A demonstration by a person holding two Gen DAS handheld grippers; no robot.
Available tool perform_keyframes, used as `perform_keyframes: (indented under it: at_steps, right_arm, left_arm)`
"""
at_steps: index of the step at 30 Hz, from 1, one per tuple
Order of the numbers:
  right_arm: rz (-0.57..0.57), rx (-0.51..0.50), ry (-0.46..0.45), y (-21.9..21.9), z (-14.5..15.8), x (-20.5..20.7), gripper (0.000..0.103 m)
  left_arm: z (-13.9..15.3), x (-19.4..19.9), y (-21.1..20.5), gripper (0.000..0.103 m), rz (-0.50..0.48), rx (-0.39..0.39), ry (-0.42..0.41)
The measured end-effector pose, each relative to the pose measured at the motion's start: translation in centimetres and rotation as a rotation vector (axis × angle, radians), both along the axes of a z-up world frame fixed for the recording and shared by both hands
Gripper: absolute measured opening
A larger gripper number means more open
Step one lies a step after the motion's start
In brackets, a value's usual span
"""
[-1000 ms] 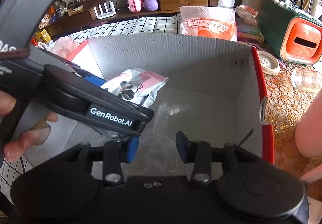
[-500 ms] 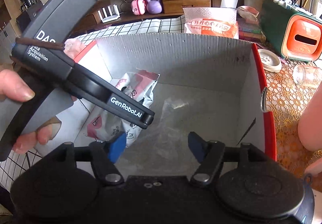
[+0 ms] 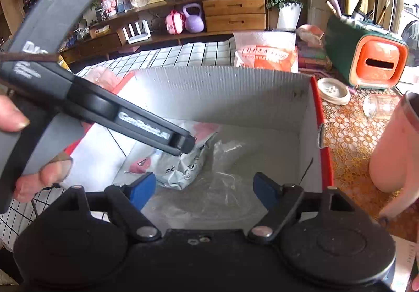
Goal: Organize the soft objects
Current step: 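Withdraw both grippers from the red box back toward the sponges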
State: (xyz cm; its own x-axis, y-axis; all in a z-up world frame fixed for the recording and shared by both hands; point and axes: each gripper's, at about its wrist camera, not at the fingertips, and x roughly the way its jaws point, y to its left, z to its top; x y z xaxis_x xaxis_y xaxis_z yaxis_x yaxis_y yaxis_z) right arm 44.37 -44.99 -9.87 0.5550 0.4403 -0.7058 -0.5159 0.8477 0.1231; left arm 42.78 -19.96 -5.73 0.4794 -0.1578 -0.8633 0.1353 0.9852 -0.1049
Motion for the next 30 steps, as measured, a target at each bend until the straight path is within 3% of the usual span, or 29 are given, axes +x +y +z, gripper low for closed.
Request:
perform_keyframes:
  at_steps: [14,30]
  right_arm:
    - [-0.029,0.035,-0.097,1.8,3.5,-4.9,0.098]
    - [-0.010,0.104,-0.181,5.8,6.5,-11.5,0.103]
  left_arm:
    - [5.6,-8.9,4.0,0.091,-0.013,-0.028,-0.172]
    - [8.5,-18.7,11.5,0.091,0.028,-0.098,-0.281]
